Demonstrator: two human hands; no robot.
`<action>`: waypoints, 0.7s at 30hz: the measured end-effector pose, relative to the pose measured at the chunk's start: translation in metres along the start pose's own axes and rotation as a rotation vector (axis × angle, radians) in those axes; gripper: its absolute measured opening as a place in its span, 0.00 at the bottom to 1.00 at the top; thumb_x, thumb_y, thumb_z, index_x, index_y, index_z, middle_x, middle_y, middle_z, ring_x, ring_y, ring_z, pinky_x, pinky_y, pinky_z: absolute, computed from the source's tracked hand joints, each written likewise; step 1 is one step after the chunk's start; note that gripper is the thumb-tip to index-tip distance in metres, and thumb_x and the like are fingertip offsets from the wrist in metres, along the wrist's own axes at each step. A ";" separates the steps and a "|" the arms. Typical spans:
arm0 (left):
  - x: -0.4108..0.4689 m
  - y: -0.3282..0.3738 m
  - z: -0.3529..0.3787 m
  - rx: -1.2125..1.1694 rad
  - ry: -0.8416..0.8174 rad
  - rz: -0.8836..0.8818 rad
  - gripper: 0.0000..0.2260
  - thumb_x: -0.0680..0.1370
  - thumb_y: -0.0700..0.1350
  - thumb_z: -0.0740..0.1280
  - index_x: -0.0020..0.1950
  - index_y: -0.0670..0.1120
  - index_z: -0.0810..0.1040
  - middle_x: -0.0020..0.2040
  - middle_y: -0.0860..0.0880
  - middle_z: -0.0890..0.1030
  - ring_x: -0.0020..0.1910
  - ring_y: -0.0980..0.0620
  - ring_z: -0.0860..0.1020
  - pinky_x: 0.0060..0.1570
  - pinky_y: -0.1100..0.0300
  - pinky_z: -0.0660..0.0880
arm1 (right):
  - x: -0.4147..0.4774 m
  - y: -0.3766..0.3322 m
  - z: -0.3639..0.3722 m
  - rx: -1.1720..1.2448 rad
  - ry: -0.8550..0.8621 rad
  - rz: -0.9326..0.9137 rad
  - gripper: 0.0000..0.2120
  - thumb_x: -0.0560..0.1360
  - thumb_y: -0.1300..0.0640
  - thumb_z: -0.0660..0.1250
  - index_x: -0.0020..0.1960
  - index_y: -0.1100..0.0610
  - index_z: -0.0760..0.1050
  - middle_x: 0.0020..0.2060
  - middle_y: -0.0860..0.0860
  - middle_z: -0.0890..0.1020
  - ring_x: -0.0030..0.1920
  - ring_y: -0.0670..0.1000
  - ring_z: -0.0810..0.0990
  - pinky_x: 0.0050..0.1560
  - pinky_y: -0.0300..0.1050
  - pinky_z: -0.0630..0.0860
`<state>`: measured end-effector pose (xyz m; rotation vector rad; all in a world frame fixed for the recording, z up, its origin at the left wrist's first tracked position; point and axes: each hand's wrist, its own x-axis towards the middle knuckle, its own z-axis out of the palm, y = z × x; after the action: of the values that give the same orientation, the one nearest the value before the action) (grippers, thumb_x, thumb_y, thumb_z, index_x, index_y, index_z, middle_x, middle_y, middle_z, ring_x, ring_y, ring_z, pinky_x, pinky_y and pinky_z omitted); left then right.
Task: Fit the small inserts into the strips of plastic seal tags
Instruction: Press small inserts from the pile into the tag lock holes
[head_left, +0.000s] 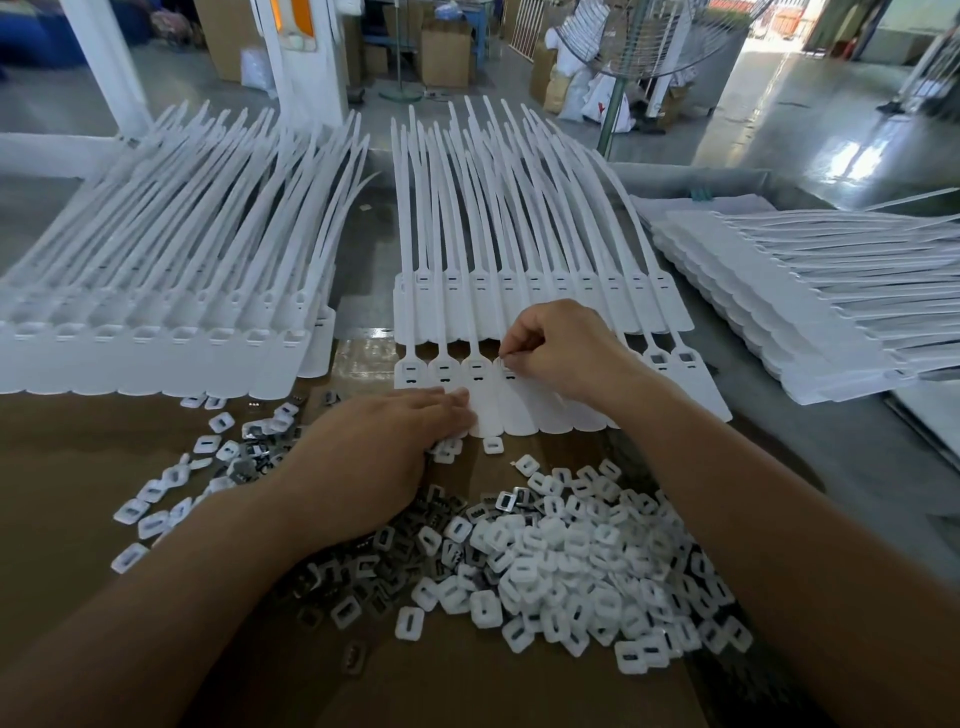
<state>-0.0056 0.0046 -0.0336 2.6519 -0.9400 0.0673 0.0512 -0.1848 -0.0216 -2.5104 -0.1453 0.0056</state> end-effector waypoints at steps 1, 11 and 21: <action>0.000 0.000 0.000 -0.001 -0.001 0.000 0.28 0.72 0.35 0.57 0.69 0.57 0.66 0.69 0.62 0.63 0.60 0.71 0.53 0.61 0.70 0.51 | 0.000 0.000 0.000 0.004 0.006 -0.001 0.11 0.72 0.60 0.70 0.34 0.47 0.74 0.32 0.38 0.75 0.35 0.37 0.73 0.31 0.29 0.63; 0.000 0.000 0.001 0.005 -0.015 -0.010 0.28 0.72 0.35 0.57 0.69 0.58 0.65 0.68 0.65 0.61 0.61 0.72 0.52 0.62 0.70 0.49 | 0.006 -0.007 -0.003 0.004 -0.021 0.091 0.11 0.69 0.61 0.73 0.38 0.50 0.72 0.38 0.46 0.77 0.44 0.47 0.77 0.44 0.40 0.71; 0.000 0.000 0.002 0.003 -0.009 -0.017 0.28 0.72 0.35 0.58 0.69 0.58 0.65 0.67 0.66 0.59 0.61 0.72 0.52 0.61 0.70 0.49 | 0.009 -0.009 -0.007 -0.019 -0.056 0.116 0.09 0.70 0.59 0.72 0.36 0.52 0.74 0.34 0.45 0.75 0.39 0.45 0.75 0.39 0.38 0.70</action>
<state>-0.0054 0.0038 -0.0353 2.6648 -0.9211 0.0534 0.0592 -0.1802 -0.0103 -2.5351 -0.0227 0.1229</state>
